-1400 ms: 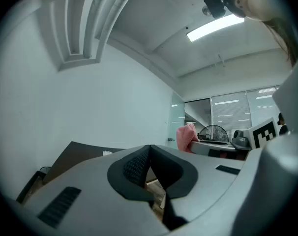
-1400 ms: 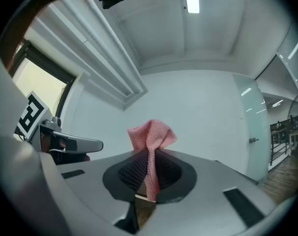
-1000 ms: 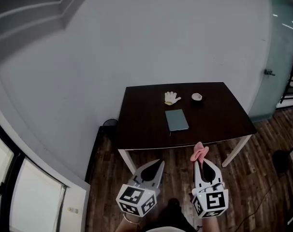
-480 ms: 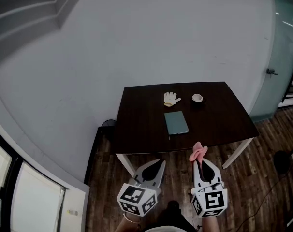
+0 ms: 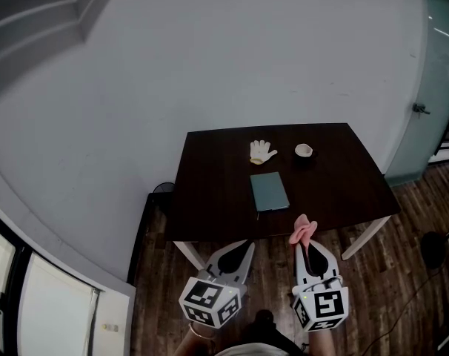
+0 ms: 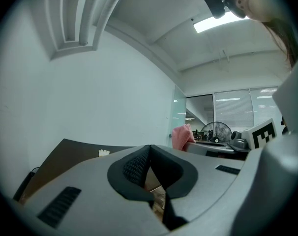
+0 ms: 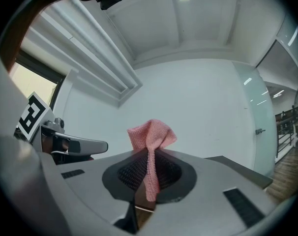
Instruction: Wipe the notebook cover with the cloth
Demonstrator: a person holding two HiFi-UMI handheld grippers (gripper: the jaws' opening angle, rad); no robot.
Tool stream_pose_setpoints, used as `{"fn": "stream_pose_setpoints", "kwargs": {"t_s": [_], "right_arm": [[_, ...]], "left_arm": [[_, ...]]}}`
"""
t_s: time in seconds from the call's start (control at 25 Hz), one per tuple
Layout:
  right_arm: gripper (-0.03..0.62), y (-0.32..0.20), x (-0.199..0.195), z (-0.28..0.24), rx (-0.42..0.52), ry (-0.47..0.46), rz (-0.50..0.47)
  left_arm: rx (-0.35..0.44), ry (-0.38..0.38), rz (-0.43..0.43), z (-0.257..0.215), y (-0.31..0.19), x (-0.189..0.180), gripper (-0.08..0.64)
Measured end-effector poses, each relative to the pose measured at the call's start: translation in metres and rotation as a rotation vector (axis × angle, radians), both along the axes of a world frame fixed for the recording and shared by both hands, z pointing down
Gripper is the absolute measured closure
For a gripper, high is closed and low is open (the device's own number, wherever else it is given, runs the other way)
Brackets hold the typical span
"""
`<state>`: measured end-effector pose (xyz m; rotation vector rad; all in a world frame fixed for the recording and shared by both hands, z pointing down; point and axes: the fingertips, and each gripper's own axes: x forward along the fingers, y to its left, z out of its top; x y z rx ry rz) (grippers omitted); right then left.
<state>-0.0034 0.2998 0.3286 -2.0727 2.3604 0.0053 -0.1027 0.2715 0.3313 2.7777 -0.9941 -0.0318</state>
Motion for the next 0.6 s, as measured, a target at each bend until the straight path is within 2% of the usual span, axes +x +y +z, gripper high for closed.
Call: {"fn": "stream_pose_setpoints", "kwargs": {"t_s": [0.6], "right_arm": [[0.557, -0.083, 0.053, -0.003, 0.008, -0.017, -0.042]], "left_arm": [[-0.006, 0.002, -0.018, -0.001, -0.079, 0.059, 0.541]]}}
